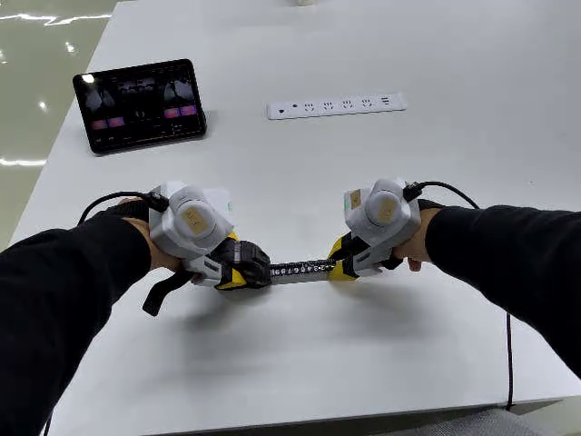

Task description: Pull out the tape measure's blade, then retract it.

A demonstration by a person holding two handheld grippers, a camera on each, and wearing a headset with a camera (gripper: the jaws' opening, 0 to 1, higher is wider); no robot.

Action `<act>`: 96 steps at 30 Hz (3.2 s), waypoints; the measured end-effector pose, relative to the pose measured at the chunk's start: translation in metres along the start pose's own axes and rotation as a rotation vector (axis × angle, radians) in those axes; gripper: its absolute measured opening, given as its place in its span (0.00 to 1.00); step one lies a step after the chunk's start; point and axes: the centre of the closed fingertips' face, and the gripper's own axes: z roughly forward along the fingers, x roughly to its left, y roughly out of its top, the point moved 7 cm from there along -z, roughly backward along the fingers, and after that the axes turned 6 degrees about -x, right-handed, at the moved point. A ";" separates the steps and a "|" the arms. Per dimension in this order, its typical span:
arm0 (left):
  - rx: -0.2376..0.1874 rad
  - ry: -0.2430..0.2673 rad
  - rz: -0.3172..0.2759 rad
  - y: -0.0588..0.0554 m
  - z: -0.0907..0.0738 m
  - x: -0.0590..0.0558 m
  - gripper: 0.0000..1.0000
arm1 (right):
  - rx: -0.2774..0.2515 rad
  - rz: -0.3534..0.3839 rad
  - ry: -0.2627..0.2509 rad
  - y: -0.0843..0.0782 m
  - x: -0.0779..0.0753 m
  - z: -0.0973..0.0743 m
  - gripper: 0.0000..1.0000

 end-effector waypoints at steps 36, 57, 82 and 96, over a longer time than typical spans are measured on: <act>-0.005 0.009 -0.003 0.000 0.001 -0.001 0.30 | 0.016 0.014 -0.007 -0.015 -0.002 -0.014 0.10; -0.005 0.007 0.001 -0.001 -0.001 -0.001 0.30 | 0.023 0.022 -0.010 -0.024 -0.002 -0.022 0.10; -0.003 0.011 -0.004 -0.002 -0.001 -0.002 0.30 | 0.042 0.017 -0.007 -0.033 -0.003 -0.030 0.10; 0.001 0.010 0.000 -0.003 -0.002 -0.002 0.30 | 0.047 0.022 -0.009 -0.038 -0.002 -0.037 0.10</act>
